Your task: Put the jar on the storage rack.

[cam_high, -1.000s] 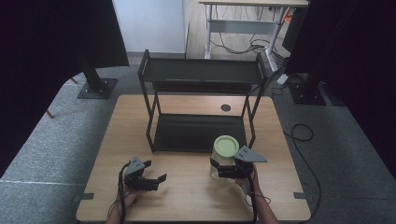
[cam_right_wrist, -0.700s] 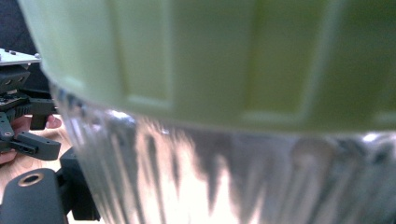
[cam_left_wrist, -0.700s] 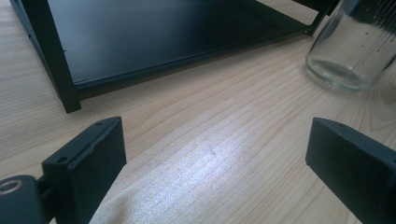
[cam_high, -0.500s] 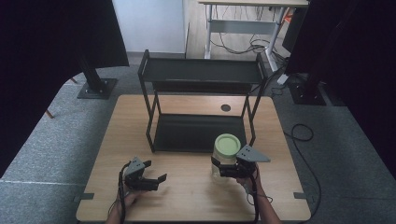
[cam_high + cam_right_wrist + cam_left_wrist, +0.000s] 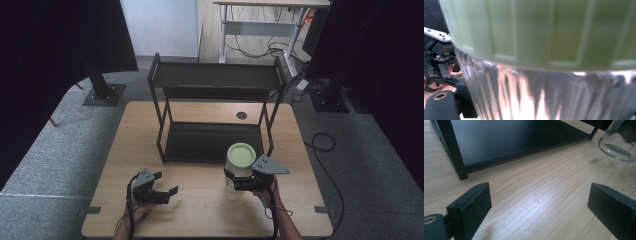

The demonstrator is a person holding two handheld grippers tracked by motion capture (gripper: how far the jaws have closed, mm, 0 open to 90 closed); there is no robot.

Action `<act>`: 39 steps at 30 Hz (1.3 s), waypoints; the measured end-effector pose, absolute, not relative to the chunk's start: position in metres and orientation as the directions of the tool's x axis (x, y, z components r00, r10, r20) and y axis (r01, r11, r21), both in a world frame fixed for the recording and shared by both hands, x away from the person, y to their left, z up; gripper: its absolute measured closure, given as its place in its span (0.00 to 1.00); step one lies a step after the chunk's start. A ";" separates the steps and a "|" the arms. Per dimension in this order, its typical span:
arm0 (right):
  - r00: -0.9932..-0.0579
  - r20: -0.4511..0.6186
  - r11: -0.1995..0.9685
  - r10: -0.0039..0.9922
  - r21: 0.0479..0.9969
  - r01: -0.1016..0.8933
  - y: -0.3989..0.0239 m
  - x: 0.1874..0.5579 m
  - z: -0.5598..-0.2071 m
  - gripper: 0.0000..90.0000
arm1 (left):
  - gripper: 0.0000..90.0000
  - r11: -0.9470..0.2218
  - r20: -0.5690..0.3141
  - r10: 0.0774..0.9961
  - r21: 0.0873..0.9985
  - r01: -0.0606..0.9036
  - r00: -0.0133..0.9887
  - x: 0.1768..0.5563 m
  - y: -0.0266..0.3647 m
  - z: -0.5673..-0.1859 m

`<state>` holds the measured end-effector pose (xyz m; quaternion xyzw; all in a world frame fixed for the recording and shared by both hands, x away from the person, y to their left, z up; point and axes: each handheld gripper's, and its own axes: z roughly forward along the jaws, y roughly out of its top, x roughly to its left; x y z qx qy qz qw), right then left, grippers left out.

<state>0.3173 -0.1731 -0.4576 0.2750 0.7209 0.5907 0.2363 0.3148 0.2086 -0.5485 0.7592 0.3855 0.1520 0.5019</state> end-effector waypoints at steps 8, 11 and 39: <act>-0.741 -0.020 0.156 0.671 0.981 0.115 -0.172 0.317 -0.455 0.11 | 0.05 -0.199 -0.158 0.737 0.879 0.434 0.657 0.315 0.209 -0.548; -0.743 -0.019 0.158 0.669 0.980 0.117 -0.171 0.318 -0.455 0.11 | 0.05 -0.197 -0.159 0.739 0.878 0.435 0.655 0.315 0.209 -0.548; -0.755 -0.042 0.168 0.655 0.982 0.091 -0.164 0.321 -0.442 0.11 | 0.06 -0.190 -0.159 0.750 0.878 0.440 0.642 0.316 0.210 -0.548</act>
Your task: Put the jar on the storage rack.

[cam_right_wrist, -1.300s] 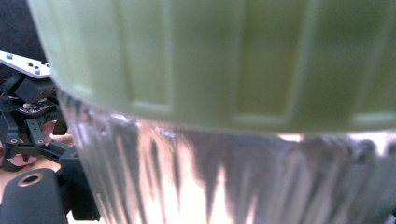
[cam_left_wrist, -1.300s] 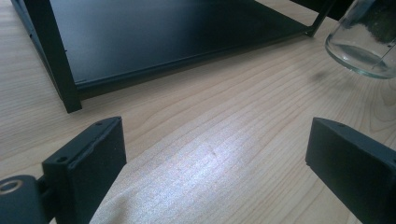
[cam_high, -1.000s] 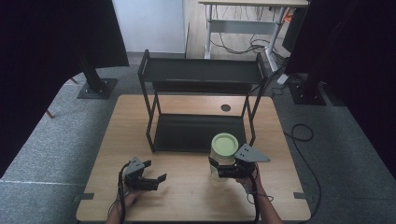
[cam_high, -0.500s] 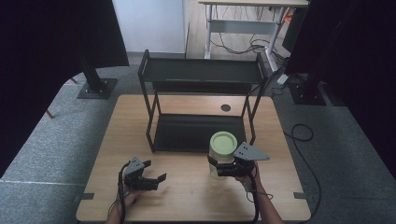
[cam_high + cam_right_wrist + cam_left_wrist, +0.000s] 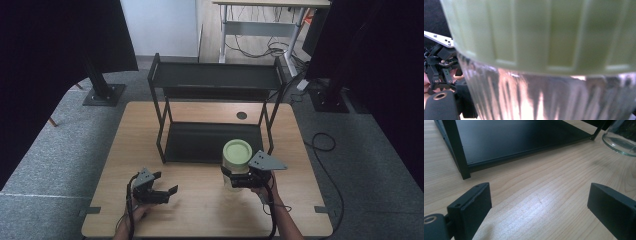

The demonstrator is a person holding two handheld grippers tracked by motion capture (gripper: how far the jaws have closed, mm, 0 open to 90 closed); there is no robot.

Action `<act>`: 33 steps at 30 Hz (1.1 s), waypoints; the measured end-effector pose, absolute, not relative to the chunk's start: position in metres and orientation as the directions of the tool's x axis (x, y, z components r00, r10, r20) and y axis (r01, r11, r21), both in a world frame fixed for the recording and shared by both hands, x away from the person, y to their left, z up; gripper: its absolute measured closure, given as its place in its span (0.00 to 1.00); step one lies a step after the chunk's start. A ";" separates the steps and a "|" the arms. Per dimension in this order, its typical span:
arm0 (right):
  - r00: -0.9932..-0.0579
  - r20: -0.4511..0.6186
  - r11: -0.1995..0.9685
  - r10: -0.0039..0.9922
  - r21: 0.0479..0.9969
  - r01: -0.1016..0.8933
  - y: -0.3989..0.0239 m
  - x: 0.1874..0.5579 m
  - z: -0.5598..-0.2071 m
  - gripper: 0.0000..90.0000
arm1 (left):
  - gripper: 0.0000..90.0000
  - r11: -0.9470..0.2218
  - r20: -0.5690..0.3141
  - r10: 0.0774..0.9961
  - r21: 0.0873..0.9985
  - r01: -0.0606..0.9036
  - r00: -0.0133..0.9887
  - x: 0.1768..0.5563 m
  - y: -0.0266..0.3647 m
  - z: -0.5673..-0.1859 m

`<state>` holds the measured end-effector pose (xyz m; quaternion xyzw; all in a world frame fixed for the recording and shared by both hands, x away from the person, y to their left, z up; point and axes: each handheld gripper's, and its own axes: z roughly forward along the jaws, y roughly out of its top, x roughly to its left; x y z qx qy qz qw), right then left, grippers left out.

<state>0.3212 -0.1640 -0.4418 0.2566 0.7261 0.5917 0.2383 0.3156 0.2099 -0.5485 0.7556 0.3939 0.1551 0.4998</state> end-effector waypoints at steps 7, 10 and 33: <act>-0.757 -0.052 0.170 0.651 0.982 0.078 -0.163 0.324 -0.436 0.11 | 0.06 -0.192 -0.159 0.750 0.877 0.441 0.642 0.316 0.210 -0.548; -0.758 -0.054 0.171 0.650 0.982 0.077 -0.162 0.324 -0.435 0.11 | 0.06 -0.193 -0.157 0.752 0.876 0.441 0.640 0.316 0.210 -0.548; -0.759 -0.051 0.165 0.649 0.983 0.075 -0.161 0.331 -0.431 0.11 | 0.06 -0.193 -0.158 0.751 0.876 0.442 0.641 0.316 0.210 -0.548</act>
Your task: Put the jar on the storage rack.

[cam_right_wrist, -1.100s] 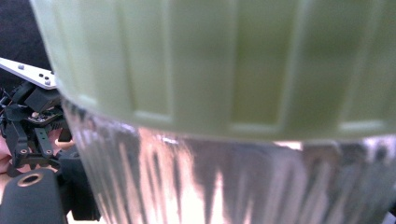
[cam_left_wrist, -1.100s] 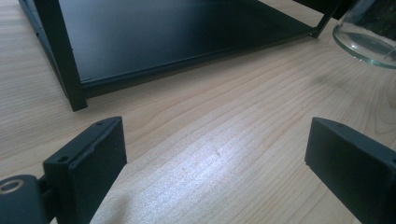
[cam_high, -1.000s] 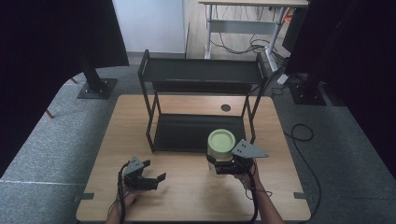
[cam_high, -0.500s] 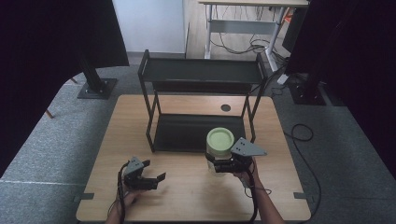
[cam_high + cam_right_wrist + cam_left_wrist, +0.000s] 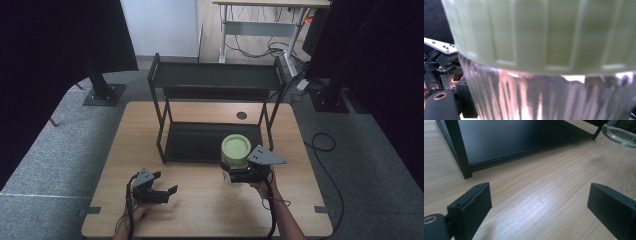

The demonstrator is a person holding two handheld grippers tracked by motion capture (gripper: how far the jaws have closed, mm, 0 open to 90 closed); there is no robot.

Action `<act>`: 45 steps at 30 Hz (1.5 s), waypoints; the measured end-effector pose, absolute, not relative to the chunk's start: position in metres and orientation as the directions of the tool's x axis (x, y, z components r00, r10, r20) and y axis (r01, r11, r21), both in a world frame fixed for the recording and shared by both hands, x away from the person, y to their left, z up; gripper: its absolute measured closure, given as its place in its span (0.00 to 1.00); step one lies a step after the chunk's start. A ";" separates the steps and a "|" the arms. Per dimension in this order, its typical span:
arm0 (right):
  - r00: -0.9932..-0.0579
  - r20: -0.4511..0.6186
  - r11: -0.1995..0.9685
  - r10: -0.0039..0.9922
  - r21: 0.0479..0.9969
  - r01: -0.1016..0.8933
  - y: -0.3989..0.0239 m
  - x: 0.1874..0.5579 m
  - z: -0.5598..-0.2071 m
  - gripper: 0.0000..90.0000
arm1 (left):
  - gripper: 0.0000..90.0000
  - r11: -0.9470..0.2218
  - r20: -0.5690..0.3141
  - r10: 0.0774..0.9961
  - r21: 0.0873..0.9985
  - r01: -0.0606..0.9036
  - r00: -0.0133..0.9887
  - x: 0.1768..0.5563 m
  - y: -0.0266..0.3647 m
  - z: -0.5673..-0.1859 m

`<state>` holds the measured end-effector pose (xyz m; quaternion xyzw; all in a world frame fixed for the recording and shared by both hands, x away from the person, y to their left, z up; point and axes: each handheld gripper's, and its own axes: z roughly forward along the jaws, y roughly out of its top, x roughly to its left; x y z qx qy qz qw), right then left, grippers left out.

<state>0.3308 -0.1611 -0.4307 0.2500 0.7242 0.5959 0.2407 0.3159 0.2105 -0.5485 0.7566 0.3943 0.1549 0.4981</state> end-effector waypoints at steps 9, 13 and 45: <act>-0.756 -0.049 0.161 0.653 0.984 0.075 -0.161 0.334 -0.429 0.11 | 0.06 -0.193 -0.160 0.750 0.875 0.444 0.642 0.316 0.211 -0.549; -0.755 -0.050 0.162 0.654 0.984 0.076 -0.160 0.335 -0.428 0.11 | 0.06 -0.193 -0.161 0.749 0.875 0.444 0.642 0.316 0.211 -0.549; -0.751 -0.061 0.166 0.658 0.984 0.066 -0.154 0.350 -0.416 0.11 | 0.06 -0.191 -0.167 0.747 0.873 0.448 0.643 0.316 0.211 -0.549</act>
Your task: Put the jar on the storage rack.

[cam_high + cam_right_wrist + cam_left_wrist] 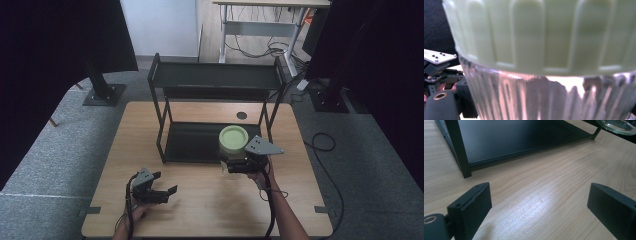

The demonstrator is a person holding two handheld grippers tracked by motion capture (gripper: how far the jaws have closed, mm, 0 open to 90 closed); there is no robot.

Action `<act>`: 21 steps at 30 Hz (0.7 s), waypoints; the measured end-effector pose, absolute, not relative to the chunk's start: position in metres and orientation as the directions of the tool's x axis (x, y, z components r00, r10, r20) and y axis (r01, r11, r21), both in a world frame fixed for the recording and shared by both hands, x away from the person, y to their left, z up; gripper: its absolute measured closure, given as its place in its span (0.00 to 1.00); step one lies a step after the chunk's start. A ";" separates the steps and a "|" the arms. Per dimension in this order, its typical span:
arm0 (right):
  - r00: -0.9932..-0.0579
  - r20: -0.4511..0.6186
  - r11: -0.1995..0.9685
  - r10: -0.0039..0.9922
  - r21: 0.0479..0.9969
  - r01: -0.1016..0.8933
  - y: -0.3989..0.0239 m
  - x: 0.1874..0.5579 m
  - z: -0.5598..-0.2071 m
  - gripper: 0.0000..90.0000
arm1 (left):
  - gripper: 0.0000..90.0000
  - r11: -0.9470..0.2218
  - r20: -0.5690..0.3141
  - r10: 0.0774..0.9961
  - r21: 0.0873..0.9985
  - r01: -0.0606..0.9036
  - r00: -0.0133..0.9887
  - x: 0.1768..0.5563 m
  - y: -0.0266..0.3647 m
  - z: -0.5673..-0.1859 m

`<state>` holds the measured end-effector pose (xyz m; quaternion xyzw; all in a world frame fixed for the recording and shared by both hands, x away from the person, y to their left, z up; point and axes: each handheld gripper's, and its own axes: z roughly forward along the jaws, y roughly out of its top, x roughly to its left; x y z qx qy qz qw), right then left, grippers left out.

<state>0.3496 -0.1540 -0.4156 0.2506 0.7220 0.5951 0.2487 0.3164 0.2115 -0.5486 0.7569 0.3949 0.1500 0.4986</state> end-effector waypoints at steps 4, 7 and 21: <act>-0.749 -0.063 0.166 0.659 0.984 0.063 -0.154 0.352 -0.415 0.11 | 0.06 -0.189 -0.168 0.747 0.874 0.448 0.643 0.316 0.212 -0.549; -0.746 -0.063 0.165 0.663 0.984 0.064 -0.154 0.354 -0.416 0.11 | 0.06 -0.190 -0.167 0.747 0.873 0.448 0.643 0.316 0.212 -0.549; -0.738 -0.051 0.153 0.672 0.986 0.071 -0.153 0.362 -0.417 0.11 | 0.06 -0.187 -0.172 0.745 0.873 0.451 0.644 0.317 0.213 -0.549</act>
